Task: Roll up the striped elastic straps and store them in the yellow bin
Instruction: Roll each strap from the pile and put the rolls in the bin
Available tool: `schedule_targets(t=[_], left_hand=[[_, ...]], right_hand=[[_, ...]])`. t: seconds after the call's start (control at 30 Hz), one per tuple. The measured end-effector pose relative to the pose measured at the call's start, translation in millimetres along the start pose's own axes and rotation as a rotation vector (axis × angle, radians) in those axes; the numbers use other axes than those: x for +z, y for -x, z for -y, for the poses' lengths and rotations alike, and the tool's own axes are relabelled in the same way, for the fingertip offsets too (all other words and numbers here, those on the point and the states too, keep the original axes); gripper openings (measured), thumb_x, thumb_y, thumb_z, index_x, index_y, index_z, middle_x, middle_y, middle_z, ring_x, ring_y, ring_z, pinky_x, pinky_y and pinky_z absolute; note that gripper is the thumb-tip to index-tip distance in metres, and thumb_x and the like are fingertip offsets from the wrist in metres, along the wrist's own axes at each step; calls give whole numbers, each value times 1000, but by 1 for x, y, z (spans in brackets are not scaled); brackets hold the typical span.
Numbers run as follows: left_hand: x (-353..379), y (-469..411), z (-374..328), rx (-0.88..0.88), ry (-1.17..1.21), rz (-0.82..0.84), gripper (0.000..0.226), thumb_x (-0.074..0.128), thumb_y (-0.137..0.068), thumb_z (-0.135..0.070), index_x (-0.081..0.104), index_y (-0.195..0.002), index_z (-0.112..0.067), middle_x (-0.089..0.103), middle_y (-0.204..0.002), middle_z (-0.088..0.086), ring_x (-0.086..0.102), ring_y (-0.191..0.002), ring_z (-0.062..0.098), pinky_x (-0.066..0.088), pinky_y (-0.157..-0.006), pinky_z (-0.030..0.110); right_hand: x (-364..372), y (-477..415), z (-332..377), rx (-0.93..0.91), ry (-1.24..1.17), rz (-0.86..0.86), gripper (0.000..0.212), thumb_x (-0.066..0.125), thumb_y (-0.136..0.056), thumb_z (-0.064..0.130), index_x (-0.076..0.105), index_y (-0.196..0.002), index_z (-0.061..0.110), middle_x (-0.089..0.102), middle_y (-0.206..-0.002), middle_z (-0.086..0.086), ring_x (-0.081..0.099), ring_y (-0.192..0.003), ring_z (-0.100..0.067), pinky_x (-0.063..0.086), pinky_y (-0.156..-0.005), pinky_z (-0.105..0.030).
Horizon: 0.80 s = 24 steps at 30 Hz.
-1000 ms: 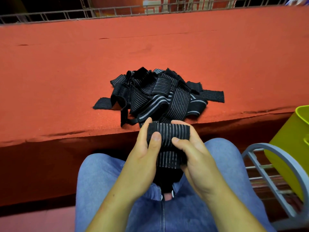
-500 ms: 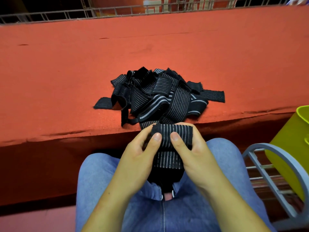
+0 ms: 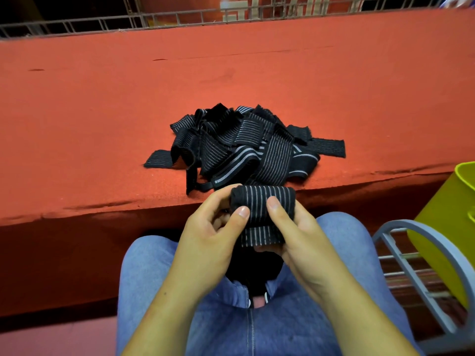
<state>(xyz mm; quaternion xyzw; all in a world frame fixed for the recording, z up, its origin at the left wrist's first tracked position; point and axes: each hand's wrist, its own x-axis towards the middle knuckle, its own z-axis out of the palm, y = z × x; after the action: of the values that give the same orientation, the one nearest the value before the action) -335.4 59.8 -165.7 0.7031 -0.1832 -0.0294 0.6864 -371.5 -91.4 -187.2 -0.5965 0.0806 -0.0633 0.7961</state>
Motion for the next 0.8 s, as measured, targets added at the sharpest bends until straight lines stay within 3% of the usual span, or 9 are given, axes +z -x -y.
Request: schedule_targets(t=[0.1, 0.17, 0.3, 0.47, 0.57, 0.7, 0.8], left_hand=[[-1, 0, 0, 16, -12, 13, 39, 64, -98, 0, 65, -128, -25, 74, -122, -9, 69, -115, 7, 51, -93, 17], [-1, 1, 0, 30, -14, 29, 43, 63, -97, 4, 64, -130, -25, 73, -123, -8, 68, -116, 6, 51, -92, 14], [-2, 2, 1, 58, -52, 63, 50, 62, -96, 11, 64, -130, -25, 71, -124, -8, 66, -119, 9, 50, -94, 15], [-2, 2, 0, 30, -29, 83, 51, 60, -93, 16, 66, -126, -22, 71, -123, -5, 66, -119, 12, 51, -97, 19], [-1, 3, 0, -26, 24, 92, 50, 62, -92, 15, 66, -124, -23, 71, -123, 0, 67, -118, 13, 52, -99, 24], [0, 6, -4, -70, 43, 77, 38, 68, -95, -2, 66, -124, -26, 74, -117, -8, 70, -107, 4, 52, -88, 15], [1, 5, -4, -90, 58, 40, 33, 68, -96, -11, 66, -124, -27, 75, -112, -14, 71, -102, 0, 52, -85, 12]], right_hand=[[0, 0, 5, 34, -42, 5, 54, 70, -91, 60, 69, -129, 21, 78, -121, -8, 75, -110, -25, 62, -87, -45], [0, 1, 8, 40, -62, 12, 59, 66, -85, 60, 68, -127, 19, 79, -115, -6, 74, -99, -18, 60, -74, -34], [0, 2, 7, 48, -85, 5, 70, 71, -77, 69, 69, -124, 17, 78, -108, -8, 71, -85, -22, 59, -77, -37], [-1, 1, 5, 17, -120, 1, 30, 68, -86, 44, 73, -106, 23, 76, -99, -6, 72, -80, -23, 60, -74, -37], [-3, 1, 4, -7, -119, -3, 22, 69, -85, 34, 72, -104, 24, 76, -98, -7, 73, -80, -24, 59, -75, -38], [-4, 1, 4, -37, -81, -15, 31, 71, -82, 26, 70, -113, 23, 78, -102, -10, 75, -87, -26, 59, -79, -41], [-6, 2, 3, -71, -36, -6, 33, 73, -80, 21, 73, -112, 29, 77, -113, -14, 75, -103, -30, 60, -85, -42]])
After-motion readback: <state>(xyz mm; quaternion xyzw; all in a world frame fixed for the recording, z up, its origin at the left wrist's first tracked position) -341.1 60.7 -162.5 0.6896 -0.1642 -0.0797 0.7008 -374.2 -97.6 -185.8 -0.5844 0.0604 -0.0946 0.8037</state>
